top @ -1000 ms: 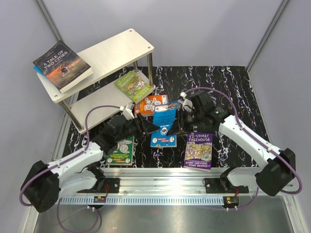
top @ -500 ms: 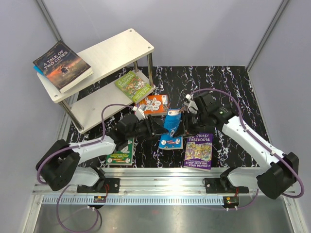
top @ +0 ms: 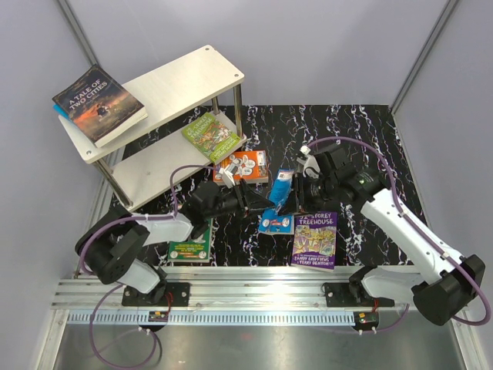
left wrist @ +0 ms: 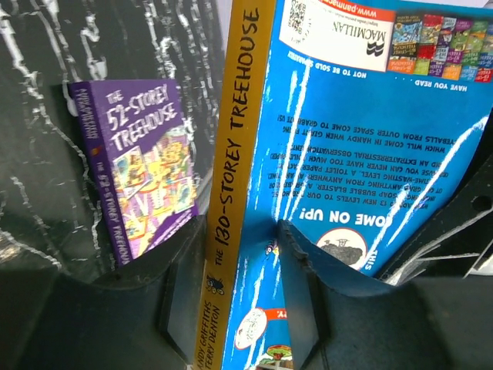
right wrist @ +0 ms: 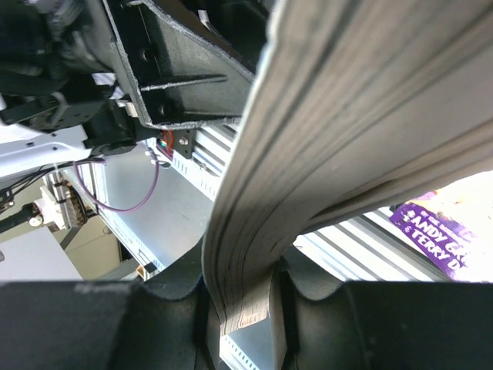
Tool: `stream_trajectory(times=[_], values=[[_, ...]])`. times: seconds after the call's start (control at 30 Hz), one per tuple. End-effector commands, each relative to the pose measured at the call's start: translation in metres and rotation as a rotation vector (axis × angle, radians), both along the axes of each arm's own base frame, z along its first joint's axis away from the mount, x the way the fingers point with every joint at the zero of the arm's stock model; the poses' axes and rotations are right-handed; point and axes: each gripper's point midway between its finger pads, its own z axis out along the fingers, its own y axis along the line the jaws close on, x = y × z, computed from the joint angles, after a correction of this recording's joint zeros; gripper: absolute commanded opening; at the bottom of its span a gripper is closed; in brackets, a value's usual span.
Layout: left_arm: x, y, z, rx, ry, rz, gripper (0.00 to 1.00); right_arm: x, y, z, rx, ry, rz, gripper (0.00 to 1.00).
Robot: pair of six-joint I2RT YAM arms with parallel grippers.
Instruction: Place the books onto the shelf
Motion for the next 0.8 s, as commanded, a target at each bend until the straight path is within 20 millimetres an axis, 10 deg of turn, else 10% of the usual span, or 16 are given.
stream_trajectory(times=[0.0, 0.77], values=[[-0.053, -0.005, 0.133, -0.419, -0.294, -0.23, 0.51, 0.014, 0.031, 0.032, 0.154, -0.141, 0.099, 0.0], [-0.056, 0.035, 0.13, -0.365, -0.301, -0.117, 0.69, 0.007, 0.026, 0.062, 0.178, -0.184, 0.102, 0.0]])
